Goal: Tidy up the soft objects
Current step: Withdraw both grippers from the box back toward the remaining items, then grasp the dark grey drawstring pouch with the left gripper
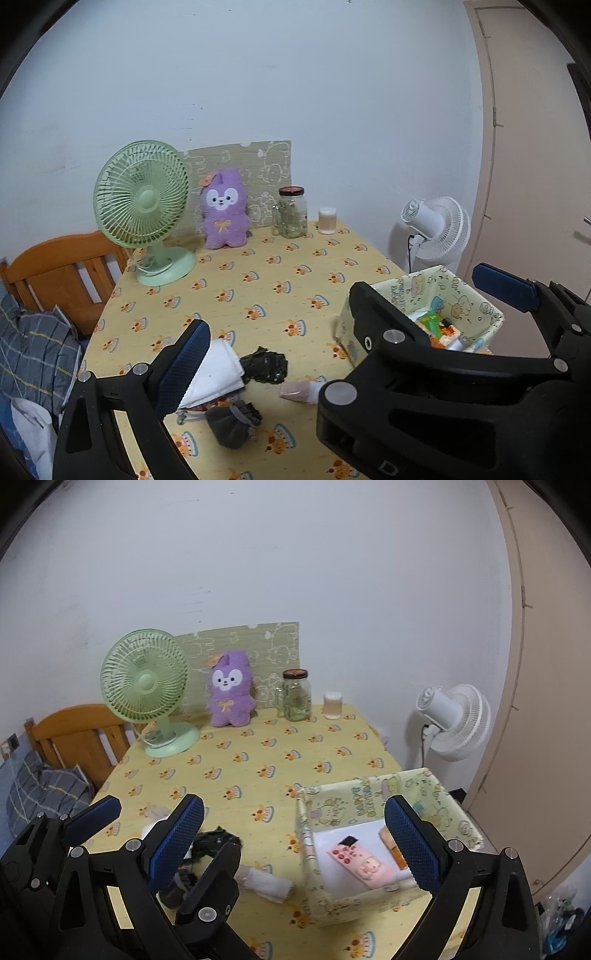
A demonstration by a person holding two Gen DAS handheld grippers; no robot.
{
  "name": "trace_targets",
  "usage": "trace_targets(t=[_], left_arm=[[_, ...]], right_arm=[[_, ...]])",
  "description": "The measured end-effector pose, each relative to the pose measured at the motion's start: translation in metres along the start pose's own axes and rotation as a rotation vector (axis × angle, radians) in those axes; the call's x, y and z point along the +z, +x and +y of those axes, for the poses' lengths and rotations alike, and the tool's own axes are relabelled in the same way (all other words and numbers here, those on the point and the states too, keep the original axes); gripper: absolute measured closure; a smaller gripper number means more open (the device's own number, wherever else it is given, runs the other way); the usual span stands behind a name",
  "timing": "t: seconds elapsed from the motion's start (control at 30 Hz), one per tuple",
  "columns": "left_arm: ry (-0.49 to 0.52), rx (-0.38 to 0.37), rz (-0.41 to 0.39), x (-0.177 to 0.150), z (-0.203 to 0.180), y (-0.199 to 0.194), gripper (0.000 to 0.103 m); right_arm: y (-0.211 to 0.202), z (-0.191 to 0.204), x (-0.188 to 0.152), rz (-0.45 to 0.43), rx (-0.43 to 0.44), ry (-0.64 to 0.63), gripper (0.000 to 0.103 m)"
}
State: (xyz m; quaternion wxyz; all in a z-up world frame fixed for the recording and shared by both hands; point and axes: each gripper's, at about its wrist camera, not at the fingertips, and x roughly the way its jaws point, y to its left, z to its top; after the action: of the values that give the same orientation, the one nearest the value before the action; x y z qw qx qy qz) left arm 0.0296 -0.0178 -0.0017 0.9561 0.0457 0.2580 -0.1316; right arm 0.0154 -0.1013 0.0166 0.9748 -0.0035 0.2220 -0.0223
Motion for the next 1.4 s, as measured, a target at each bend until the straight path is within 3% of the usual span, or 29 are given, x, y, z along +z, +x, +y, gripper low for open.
trace_targets(t=[0.63, 1.4], left_arm=[[-0.046, 0.137, 0.023, -0.048, 0.037, 0.011, 0.005], [-0.115, 0.167, 0.155, -0.104, 0.061, 0.061, 0.007]], right_arm=[[0.029, 0.038, -0.040, 0.000, 0.092, -0.047, 0.004], [0.093, 0.062, -0.092, 0.105, 0.153, -0.105, 0.005]])
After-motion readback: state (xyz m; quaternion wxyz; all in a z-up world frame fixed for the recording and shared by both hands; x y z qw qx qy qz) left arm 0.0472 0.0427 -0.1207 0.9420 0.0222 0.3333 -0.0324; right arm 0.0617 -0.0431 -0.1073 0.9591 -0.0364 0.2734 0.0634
